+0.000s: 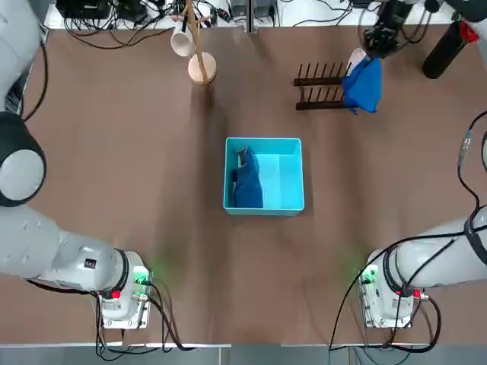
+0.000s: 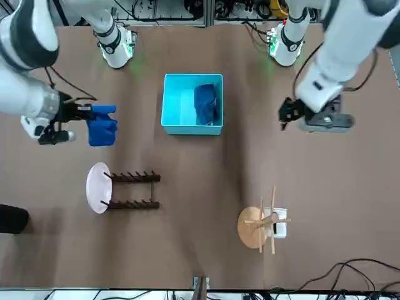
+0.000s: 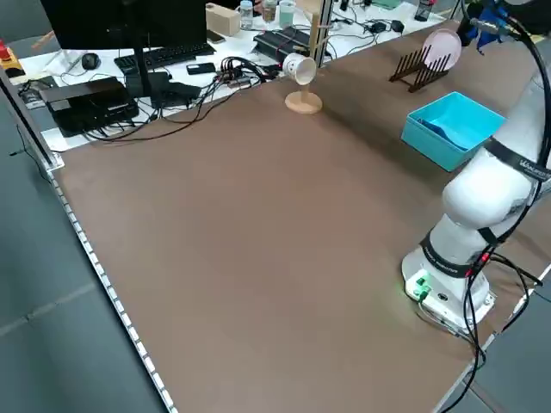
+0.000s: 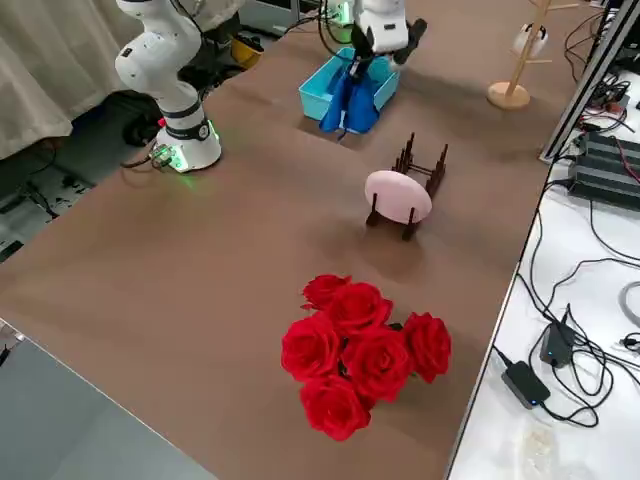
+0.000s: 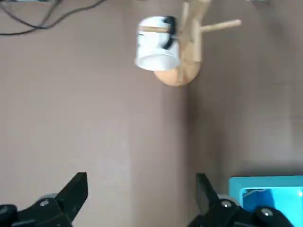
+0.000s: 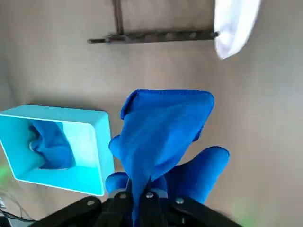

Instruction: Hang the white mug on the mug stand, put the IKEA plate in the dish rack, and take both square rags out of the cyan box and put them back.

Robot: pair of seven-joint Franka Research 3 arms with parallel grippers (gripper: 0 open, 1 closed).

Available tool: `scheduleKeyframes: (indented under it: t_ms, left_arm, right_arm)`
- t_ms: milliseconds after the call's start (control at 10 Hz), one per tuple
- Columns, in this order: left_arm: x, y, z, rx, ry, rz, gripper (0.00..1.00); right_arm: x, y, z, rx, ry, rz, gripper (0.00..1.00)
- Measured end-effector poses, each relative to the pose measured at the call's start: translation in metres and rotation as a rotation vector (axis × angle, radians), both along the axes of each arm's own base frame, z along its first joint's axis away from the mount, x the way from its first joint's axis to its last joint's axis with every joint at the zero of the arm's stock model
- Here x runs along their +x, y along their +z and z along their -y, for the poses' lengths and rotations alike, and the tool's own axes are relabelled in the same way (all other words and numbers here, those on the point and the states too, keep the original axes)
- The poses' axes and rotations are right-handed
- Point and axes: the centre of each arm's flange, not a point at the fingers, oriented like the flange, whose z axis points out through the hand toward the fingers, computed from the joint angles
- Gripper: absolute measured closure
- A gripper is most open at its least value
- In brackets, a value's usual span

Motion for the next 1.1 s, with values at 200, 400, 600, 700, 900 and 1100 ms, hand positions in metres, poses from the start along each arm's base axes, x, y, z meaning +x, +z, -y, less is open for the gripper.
scheduleKeyframes:
  t_ms: [200,400,600,700,900,1100]
  left_arm:
    - [0.006,0.017,-0.048,0.002,0.043,0.030,0.00]
    - [0.012,0.032,-0.083,0.005,0.055,0.055,0.00]
    - [0.010,0.051,-0.097,0.016,0.055,0.007,0.00]
    - [0.009,0.057,-0.101,-0.001,0.047,-0.022,0.00]
    - [0.008,0.049,-0.113,-0.029,0.023,-0.089,0.00]
    - [0.013,0.029,-0.114,-0.024,0.015,-0.141,0.00]
  right_arm:
    - [-0.016,-0.001,-0.059,-0.046,-0.038,-0.028,0.96]
    - [-0.036,-0.006,-0.117,-0.089,-0.089,-0.033,0.96]
    - [-0.069,-0.026,-0.191,-0.121,-0.162,0.002,0.96]
    - [-0.090,-0.040,-0.225,-0.130,-0.179,0.017,0.96]
    - [-0.125,-0.064,-0.267,-0.138,-0.194,0.038,0.96]
    - [-0.162,-0.092,-0.294,-0.154,-0.184,0.043,0.96]
